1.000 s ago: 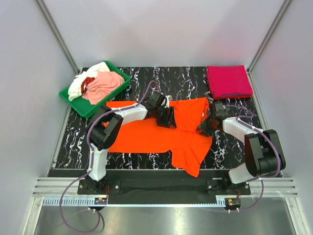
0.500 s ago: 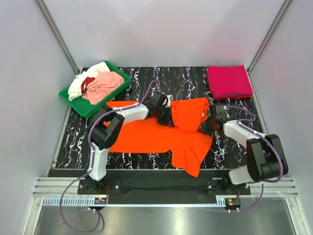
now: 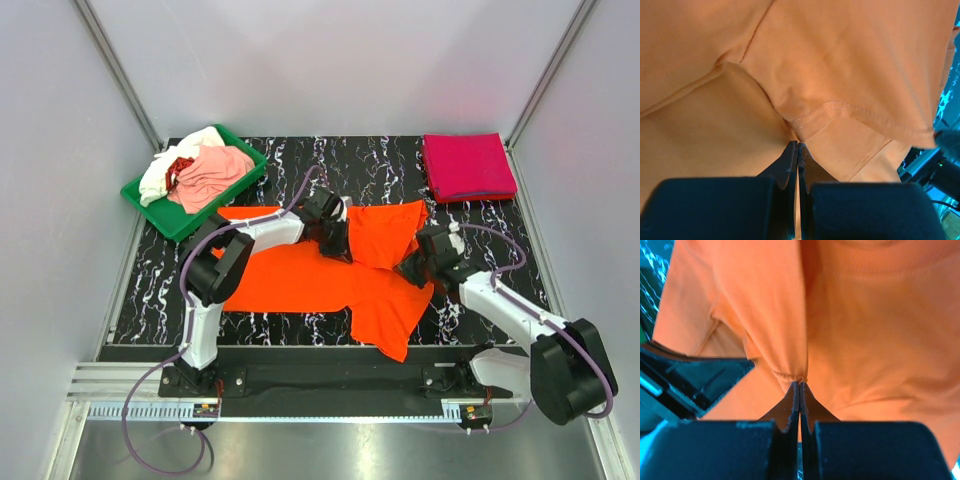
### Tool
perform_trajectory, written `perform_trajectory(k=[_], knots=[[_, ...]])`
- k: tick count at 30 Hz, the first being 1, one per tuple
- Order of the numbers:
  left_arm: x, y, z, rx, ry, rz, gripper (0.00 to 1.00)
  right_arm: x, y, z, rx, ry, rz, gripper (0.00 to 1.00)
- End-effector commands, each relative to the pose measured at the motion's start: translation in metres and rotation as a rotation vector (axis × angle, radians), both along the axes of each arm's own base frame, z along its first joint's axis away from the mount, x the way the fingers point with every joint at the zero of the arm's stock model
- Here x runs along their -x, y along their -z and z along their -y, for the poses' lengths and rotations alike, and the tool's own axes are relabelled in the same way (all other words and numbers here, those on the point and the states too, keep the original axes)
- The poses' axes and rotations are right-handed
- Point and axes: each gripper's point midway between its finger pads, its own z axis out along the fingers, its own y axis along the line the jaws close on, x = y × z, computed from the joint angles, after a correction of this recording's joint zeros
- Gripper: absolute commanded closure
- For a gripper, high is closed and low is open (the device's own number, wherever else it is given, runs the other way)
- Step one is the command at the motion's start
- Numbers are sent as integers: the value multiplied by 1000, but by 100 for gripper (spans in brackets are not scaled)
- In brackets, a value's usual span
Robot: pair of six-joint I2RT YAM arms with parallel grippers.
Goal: Fold and stack the t-shirts
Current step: Fold the tshirt
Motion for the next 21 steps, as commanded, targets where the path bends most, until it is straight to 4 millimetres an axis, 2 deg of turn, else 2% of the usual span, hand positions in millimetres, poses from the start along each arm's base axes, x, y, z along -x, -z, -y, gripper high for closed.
perform_trajectory(k=[1,7,13,16,19,21], knots=[[-14,-38,4,27,-2,105,100,9,6,8,48,91,-6,100],[-11,-34,-6,-23,-9,97,100,15,17,19,101,138,0,100],[-12,-53,-14,-37,-30,134,100,14,19,24,129,146,14,100],[-12,-64,-11,-20,-34,145,100,12,16,25,131,146,27,100],[-14,-63,-7,-5,-27,143,100,12,14,24,127,142,32,100],[-13,-63,-1,26,-15,137,94,12,15,24,125,141,32,100]])
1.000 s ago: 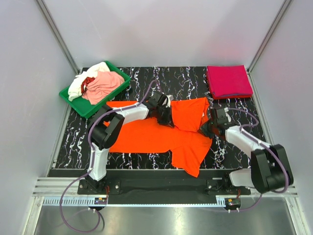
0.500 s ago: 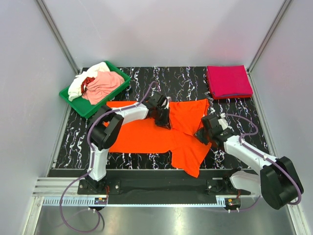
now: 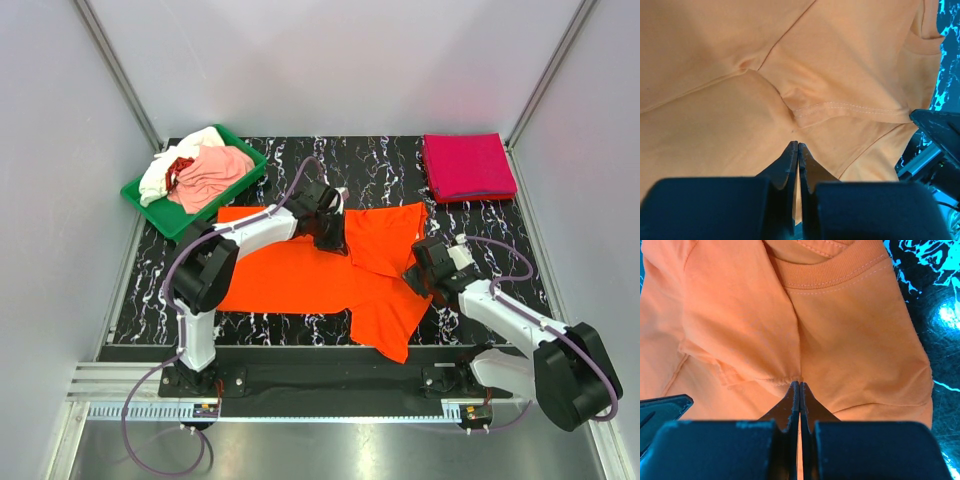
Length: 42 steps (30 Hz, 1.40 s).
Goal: Fold and stack the t-shirts
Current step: Fold the tshirt
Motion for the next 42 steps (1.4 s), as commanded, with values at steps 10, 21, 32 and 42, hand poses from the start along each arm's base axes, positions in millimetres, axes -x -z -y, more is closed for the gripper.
perform_trajectory(k=[10,21,32,42], knots=[[-8,-10,23,102,7,41,55,-7,-14,-5,-12,-9,45,69],[-4,18,33,66,18,1,55,-17,-46,3,42,-14,125,65],[-11,29,38,57,12,-4,68,-17,-43,2,52,-32,115,71],[-4,-5,30,44,-3,-4,100,-16,-36,9,91,-25,108,70]])
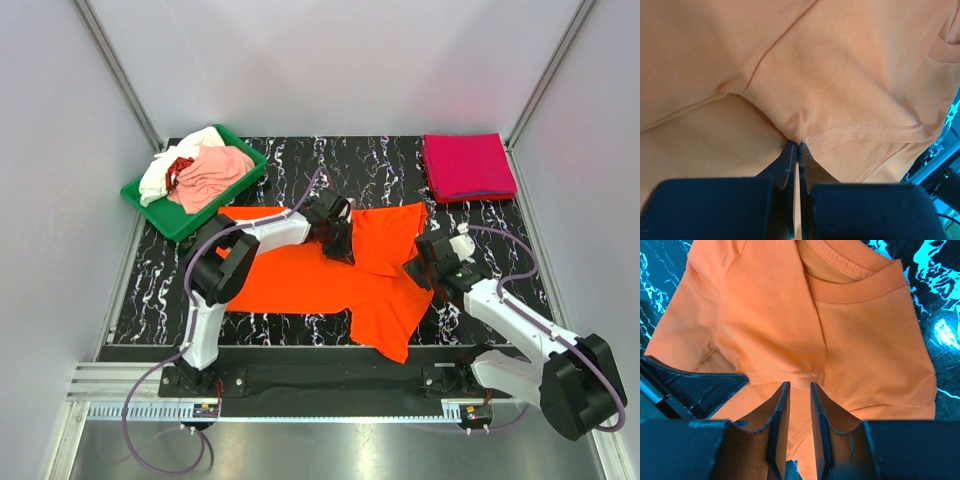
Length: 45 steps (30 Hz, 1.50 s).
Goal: Fold and stack the t-shirts
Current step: Fold the tshirt
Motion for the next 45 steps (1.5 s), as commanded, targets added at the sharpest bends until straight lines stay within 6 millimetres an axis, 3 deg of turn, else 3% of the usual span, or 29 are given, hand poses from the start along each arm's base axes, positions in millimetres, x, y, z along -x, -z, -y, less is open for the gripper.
perform_trajectory(k=[1,4,9,12,16,18,23,27,30,32,35,38,40,45], knots=[[-11,-46,3,18,-18,82,100,-5,0,7,56,17,16,70],[-15,-45,-10,-54,-36,99,100,-7,6,6,75,4,-5,71],[-3,-27,-19,-98,-29,47,99,-6,11,0,74,-31,-35,72],[1,-23,-31,-149,-34,51,71,-3,9,-6,65,-62,-63,67],[-3,-42,-55,-236,-62,132,57,15,5,-4,61,-62,-157,65],[-3,-72,-73,-257,-86,207,54,44,13,6,61,-12,-290,66],[10,-74,-135,-273,-247,169,54,79,18,-8,-68,-26,-403,71],[19,-77,-177,-241,-387,151,53,91,16,-16,-108,-67,-405,74],[37,-69,-212,-230,-535,94,51,100,23,-14,-112,-46,-425,74],[37,-66,-237,-239,-663,85,49,95,24,-6,-97,19,-398,71],[41,-64,-276,-272,-854,113,31,71,19,4,-64,99,-291,68],[49,-60,-300,-242,-970,69,30,50,13,26,75,167,-232,65],[60,-51,-320,-265,-1059,20,30,49,11,36,113,203,-259,64],[80,-25,-348,-322,-1167,-75,30,51,33,61,130,276,-332,63]])
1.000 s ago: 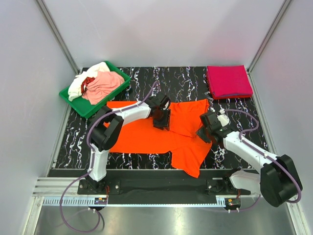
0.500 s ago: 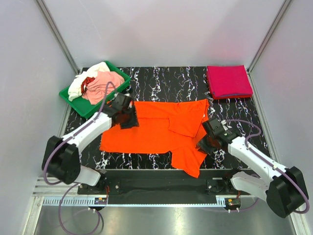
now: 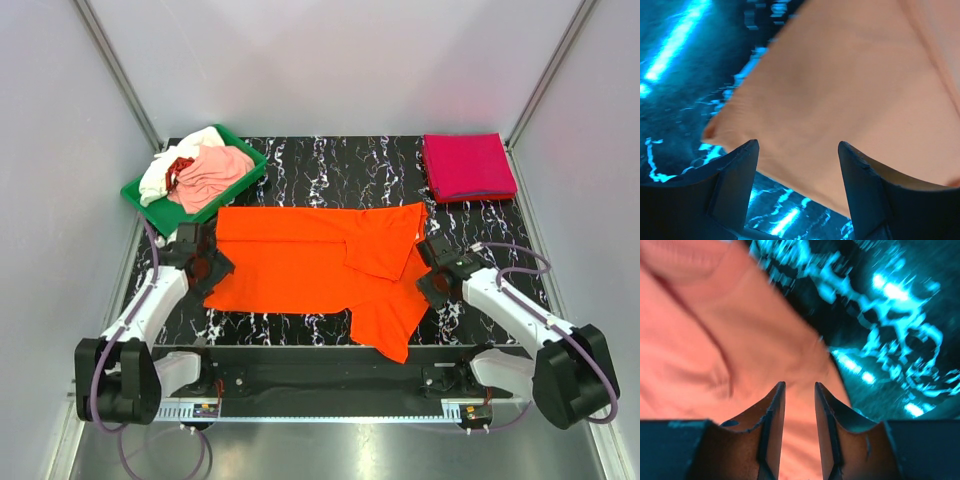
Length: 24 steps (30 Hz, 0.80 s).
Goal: Fold and stack the t-shirts
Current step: Fold the tshirt
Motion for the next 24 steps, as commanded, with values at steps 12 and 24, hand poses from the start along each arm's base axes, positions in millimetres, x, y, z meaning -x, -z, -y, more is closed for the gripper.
perform_trajectory(k=[12,24], knots=[[14,39,-26,50,-173,-98,30,-14,22,36,75,69,11,64],[15,17,-49,-71,-207,-29,30,-13,44,38,84,65,-60,100]])
